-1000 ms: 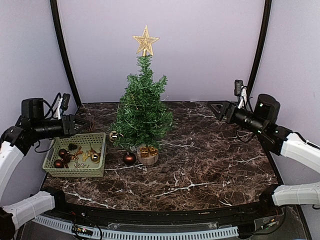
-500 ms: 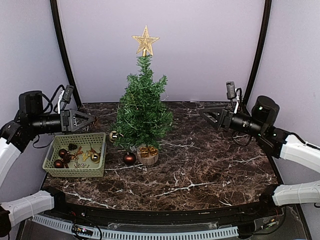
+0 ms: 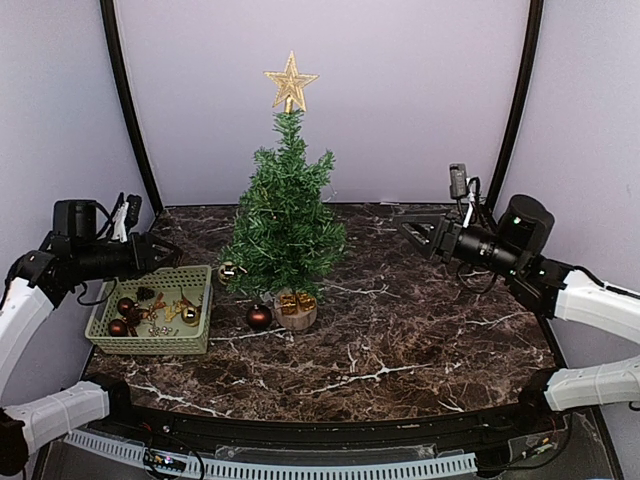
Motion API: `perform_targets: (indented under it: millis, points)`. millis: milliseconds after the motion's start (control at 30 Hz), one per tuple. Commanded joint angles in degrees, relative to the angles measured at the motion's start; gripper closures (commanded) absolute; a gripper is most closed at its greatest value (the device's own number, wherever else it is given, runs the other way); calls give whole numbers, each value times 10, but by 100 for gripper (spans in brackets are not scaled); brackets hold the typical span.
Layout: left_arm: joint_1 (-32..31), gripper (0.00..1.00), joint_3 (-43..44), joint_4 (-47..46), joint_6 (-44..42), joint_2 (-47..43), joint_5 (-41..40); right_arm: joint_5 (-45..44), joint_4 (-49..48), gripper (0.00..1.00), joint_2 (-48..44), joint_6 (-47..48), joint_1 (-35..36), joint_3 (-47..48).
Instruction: Decorate the small christmas tree
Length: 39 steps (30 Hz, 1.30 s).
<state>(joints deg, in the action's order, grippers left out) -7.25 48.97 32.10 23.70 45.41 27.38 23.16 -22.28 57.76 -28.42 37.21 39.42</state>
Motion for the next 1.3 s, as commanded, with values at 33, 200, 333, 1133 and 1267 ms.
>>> perform_targets:
  millis: [33, 200, 333, 1133, 1267]
  points:
    - [1, 56, -29, -141, 25, -28, 205, 10, -116, 22, 19, -37, 23, -14]
    - [-5, 56, -30, -190, 43, -25, 291, 8, -131, 22, 47, -37, 50, 3]
    - [-37, 56, 14, -183, 42, -13, 282, 2, -123, 22, 63, -26, 73, 21]
    - [-359, 58, 83, -232, 92, 66, -25, -43, -79, 23, 63, -8, 97, 28]
    - [-407, 59, 66, -281, 94, 64, -91, -59, -85, 24, 55, -14, 100, 26]
